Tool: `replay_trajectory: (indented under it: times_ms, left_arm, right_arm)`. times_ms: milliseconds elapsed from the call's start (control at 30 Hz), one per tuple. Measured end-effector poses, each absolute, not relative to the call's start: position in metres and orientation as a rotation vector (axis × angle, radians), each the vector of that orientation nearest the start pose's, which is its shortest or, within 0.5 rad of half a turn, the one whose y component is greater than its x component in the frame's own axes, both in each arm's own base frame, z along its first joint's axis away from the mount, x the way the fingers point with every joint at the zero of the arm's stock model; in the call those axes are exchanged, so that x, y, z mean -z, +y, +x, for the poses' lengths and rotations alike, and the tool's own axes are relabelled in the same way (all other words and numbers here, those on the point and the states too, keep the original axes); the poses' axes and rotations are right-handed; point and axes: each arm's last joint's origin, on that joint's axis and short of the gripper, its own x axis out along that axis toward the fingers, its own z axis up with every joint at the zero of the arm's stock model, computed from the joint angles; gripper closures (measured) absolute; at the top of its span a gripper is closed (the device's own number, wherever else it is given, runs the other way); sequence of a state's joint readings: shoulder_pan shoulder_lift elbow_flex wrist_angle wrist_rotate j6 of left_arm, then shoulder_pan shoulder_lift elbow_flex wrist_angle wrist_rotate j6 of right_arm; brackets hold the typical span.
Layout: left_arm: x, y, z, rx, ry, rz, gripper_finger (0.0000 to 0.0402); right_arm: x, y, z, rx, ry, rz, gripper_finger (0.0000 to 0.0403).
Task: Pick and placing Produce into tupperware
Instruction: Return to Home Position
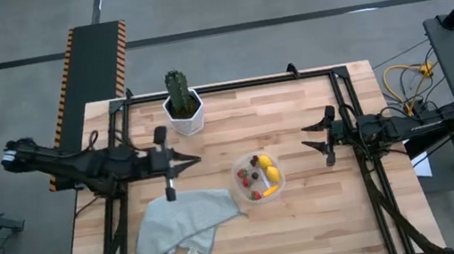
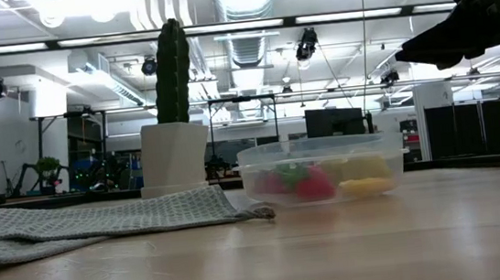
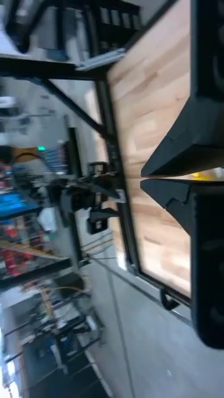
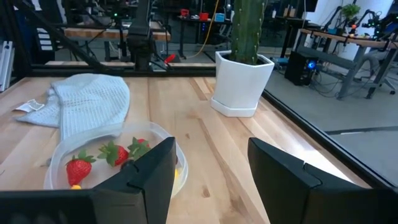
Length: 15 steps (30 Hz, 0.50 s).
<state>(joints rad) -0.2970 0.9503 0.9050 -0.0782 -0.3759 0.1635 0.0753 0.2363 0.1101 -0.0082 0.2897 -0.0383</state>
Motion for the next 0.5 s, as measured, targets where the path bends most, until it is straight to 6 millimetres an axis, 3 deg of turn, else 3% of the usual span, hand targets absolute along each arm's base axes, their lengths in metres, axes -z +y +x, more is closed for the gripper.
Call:
replay_trajectory:
  times_ms: [300,500]
  left_arm:
    - [-0.276,-0.033,0.184,-0.078,-0.063,0.148,0.0401]
    - [-0.246,-0.001,0.185,-0.119,-0.151,0.145,0.0402]
  right_arm:
    - [-0.181,0.000,0.109,0.211,0.137,-0.062,0.0209]
    - [-0.181,0.000,0.109,0.212,0.136,-0.062,0.0209]
